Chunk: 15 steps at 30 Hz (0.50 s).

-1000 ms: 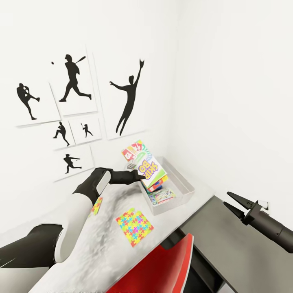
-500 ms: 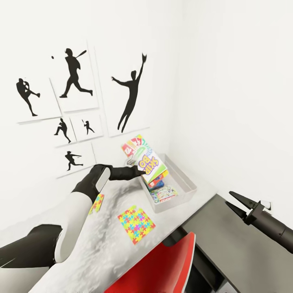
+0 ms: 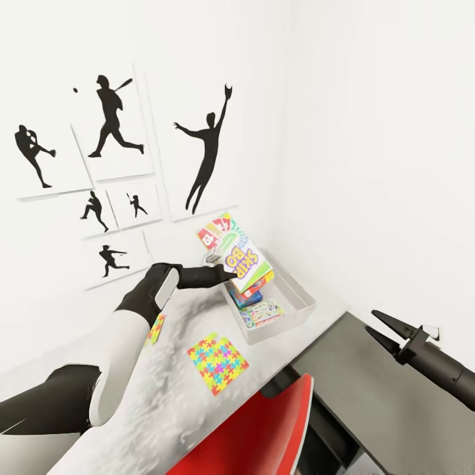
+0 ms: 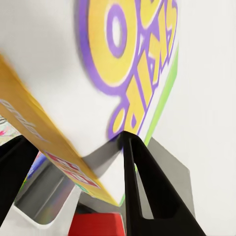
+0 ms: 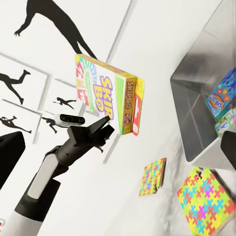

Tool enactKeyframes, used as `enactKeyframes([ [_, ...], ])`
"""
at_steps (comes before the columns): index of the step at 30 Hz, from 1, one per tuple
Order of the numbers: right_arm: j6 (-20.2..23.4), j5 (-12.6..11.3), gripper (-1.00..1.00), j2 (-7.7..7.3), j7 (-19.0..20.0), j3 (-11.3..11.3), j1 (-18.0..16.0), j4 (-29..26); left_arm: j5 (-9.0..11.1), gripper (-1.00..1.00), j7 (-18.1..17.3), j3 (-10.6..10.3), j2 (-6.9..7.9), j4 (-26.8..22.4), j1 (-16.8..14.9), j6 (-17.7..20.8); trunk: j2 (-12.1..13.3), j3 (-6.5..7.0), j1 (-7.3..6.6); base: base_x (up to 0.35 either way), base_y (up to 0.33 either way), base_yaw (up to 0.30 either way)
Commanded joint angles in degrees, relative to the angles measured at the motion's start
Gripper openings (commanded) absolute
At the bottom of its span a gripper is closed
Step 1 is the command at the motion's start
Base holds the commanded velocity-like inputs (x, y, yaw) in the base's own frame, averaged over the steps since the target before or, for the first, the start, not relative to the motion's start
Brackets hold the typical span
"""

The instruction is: Put all the toys in the child's room - the three board games (two on the bed and one on the table), the two jigsaw puzzles on the table, and the tennis ball on the table - inside the toy box on the table in the child's room.

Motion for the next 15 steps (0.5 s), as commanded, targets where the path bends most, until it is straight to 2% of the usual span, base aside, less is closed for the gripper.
enactKeyframes([
  [1, 0.25, 0.39, 1.0, 0.0, 0.43, -0.08, -0.06, 0.01, 0.26, -1.0, 0.03, -0.05, 0.01, -0.05, -0.05, 0.31, -0.13, -0.15, 0.03, 0.0, 0.0, -0.175],
  [10, 0.25, 0.39, 1.0, 0.0, 0.43, -0.08, -0.08, 0.0, 0.26, -1.0, 0.26, -0.06, -0.02, -0.09, -0.05, 0.31, -0.13, -0.43, 0.03, 0.0, 0.0, -0.224],
  [15, 0.25, 0.39, 1.0, 0.0, 0.43, -0.13, -0.08, 0.01, 0.2, -1.0, 0.4, -0.15, 0.01, -0.09, -0.05, 0.31, -0.13, -0.48, 0.03, 0.0, 0.0, -0.068],
])
